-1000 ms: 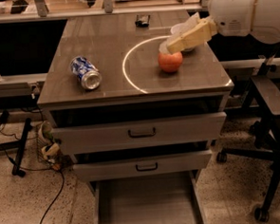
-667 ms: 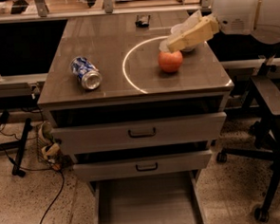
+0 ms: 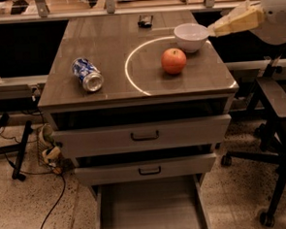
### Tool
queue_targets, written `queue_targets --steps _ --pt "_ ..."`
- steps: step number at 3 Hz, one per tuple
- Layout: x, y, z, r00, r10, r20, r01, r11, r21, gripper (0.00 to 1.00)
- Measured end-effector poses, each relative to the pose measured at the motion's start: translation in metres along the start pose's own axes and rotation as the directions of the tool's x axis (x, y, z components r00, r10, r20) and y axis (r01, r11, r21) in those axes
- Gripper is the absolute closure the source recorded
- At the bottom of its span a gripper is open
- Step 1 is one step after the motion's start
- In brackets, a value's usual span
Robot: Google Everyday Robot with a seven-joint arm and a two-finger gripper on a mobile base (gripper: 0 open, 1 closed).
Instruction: Pick apple from bottom drawer and place on counter
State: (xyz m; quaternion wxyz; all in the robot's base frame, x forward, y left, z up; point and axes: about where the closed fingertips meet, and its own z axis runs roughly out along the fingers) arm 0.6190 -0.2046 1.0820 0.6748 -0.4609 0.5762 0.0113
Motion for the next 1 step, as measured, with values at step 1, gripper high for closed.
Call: queue_targets --steps 1 --pt "-0.0001 -0.0001 0.0000 1.000 0.000 0.000 0.000 1.0000 0.000 0.00"
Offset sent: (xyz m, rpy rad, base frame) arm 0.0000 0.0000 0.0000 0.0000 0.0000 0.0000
